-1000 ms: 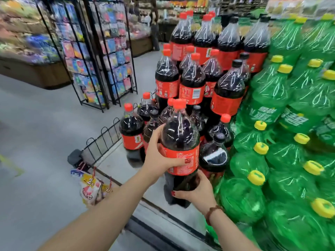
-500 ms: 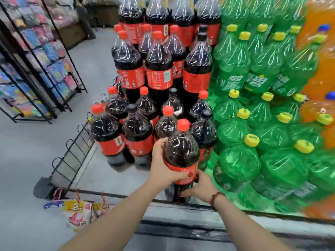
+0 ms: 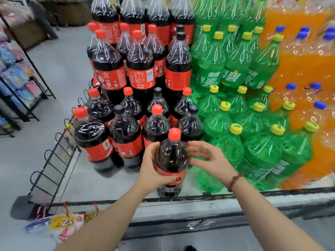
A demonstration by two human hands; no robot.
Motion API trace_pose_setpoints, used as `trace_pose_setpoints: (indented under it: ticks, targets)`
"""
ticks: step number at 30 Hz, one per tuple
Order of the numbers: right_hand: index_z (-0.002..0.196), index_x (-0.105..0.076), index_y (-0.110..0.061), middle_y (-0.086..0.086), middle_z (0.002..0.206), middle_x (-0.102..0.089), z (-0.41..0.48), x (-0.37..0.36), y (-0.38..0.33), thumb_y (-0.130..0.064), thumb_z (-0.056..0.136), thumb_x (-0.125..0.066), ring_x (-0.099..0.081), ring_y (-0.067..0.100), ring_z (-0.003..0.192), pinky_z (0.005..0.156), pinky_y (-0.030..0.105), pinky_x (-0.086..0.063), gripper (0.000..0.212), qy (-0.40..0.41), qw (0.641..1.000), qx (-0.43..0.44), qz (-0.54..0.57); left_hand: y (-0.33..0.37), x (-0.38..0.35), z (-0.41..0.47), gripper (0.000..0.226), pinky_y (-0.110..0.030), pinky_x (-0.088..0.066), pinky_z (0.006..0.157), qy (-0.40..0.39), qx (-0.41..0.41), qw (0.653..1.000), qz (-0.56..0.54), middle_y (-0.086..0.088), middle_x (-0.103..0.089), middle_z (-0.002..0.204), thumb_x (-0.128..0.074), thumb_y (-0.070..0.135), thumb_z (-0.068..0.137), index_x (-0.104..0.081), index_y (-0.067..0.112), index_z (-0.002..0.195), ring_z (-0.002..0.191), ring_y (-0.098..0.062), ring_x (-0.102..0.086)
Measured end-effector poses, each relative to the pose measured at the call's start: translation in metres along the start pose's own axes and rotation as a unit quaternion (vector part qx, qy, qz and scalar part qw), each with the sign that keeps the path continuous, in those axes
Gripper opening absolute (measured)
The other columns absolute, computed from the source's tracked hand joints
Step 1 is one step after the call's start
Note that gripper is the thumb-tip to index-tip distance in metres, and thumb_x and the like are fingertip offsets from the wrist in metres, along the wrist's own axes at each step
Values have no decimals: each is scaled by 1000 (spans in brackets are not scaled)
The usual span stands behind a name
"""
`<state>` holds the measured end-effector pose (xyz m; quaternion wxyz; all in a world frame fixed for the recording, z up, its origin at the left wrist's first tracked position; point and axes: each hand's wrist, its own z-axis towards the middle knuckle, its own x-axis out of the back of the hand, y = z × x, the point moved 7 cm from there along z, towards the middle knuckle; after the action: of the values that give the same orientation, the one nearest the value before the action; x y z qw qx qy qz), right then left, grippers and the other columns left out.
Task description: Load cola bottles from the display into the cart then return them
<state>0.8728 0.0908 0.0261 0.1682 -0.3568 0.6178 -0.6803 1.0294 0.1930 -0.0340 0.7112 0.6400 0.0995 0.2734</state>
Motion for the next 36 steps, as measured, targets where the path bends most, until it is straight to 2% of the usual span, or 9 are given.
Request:
trace_pose_setpoints:
  ticks: [6, 9, 13, 15, 18, 25, 29, 33, 36]
  targets:
    - [117, -61, -29, -7, 116, -65, 12, -11, -77, -16, 73, -81, -64, 3, 102, 83, 17, -53, 50, -38, 994, 62, -86, -32, -3, -13, 107, -32, -46, 105, -26, 98, 994, -32, 5, -52, 133, -93, 40, 38, -38, 33, 130, 120, -2, -53]
    - [109, -65, -33, -10, 109, -66, 18, -20, -84, -23, 74, -80, -65, 7, 95, 84, 19, -53, 39, -6, 984, 85, -154, -45, -6, -21, 100, -43, -49, 101, -38, 167, 983, -66, 1, -52, 134, -96, 26, 45, -39, 42, 125, 119, -13, -56]
    - [105, -71, -25, -10, 95, -67, 21, -15, -85, -15, 78, -76, -61, 3, 76, 74, 10, -48, 29, 52, 976, 86, -194, -43, -14, -22, 94, -35, -55, 81, -54, 192, 975, -102, 14, -57, 121, -87, -3, 62, -39, 30, 136, 103, 0, -57]
    - [106, -73, -21, -8, 90, -68, 19, -10, -85, -13, 79, -74, -60, 4, 72, 76, 16, -49, 28, 74, 971, 84, -212, -41, -17, -21, 94, -31, -55, 77, -53, 195, 973, -110, 13, -59, 119, -87, -5, 60, -41, 28, 136, 100, 1, -58]
    - [107, -73, -19, -6, 91, -69, 17, -4, -86, -11, 79, -73, -62, 6, 76, 80, 23, -51, 29, 84, 970, 75, -214, -40, -22, -18, 95, -37, -56, 85, -56, 203, 971, -116, 6, -63, 122, -89, -4, 56, -45, 30, 133, 105, -8, -62]
    - [108, -73, -17, -9, 87, -65, 14, 13, -83, -8, 80, -73, -55, -5, 68, 67, 3, -43, 29, 85, 966, 59, -237, -42, -49, -13, 109, -50, -49, 100, -37, 214, 970, -112, 1, -65, 122, -96, 28, 29, -46, 41, 125, 114, -19, -61]
    - [106, -73, -17, -9, 88, -67, 15, 19, -83, -8, 79, -74, -63, 8, 77, 78, 21, -52, 28, 81, 966, 53, -239, -38, -54, -12, 104, -47, -49, 100, -47, 213, 970, -109, 1, -63, 122, -97, 12, 40, -44, 37, 126, 112, -16, -61]
    - [104, -73, -15, -5, 89, -69, 17, 25, -82, -7, 78, -74, -59, -3, 71, 68, 5, -46, 28, 63, 967, 46, -242, -38, -64, -12, 105, -48, -49, 101, -58, 219, 966, -124, -4, -60, 128, -95, 3, 49, -38, 28, 133, 114, -18, -60]
    - [102, -74, -18, -1, 93, -72, 16, 34, -78, -9, 77, -76, -64, 4, 72, 68, 6, -49, 27, 67, 970, 37, -230, -36, -72, -10, 104, -47, -49, 100, -83, 214, 965, -126, -4, -59, 128, -94, 3, 52, -35, 30, 132, 115, -17, -59]
